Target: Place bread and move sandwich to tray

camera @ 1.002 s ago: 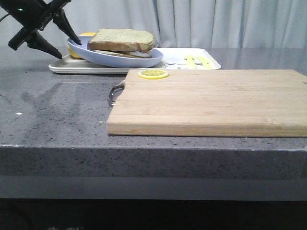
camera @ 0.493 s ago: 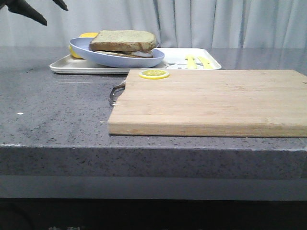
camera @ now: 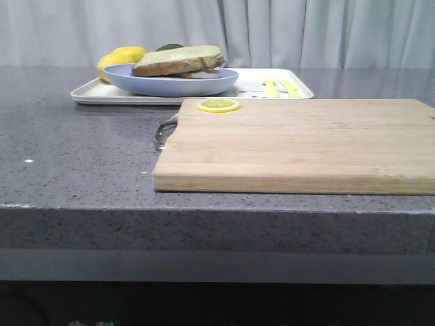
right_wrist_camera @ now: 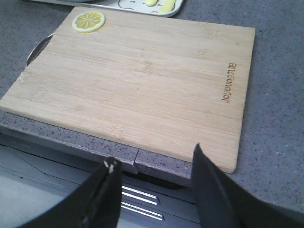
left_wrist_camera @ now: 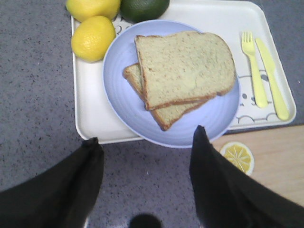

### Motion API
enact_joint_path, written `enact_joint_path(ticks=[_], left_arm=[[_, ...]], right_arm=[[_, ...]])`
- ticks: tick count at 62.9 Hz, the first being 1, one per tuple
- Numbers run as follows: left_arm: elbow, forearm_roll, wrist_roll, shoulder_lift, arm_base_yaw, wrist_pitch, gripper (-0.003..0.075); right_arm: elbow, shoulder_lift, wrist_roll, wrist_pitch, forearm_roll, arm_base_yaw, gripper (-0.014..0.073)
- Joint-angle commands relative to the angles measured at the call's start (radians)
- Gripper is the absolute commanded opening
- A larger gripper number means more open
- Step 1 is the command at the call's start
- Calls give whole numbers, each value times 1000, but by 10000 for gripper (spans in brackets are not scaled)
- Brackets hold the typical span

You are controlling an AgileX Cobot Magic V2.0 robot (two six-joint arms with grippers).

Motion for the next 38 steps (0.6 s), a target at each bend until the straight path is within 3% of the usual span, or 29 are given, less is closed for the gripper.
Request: enact_joint_path(ticks=[1, 24, 38], left_arm=[[71, 20, 7, -123, -48, -100, 409], [677, 108, 61, -519, -233, -436, 409], [1037, 117, 61, -798, -274, -589, 409]], right_arm=[[-25, 5, -5, -63, -4, -7, 371], [-25, 5, -5, -63, -4, -7, 371], [-25, 5, -5, -63, -4, -7, 371]])
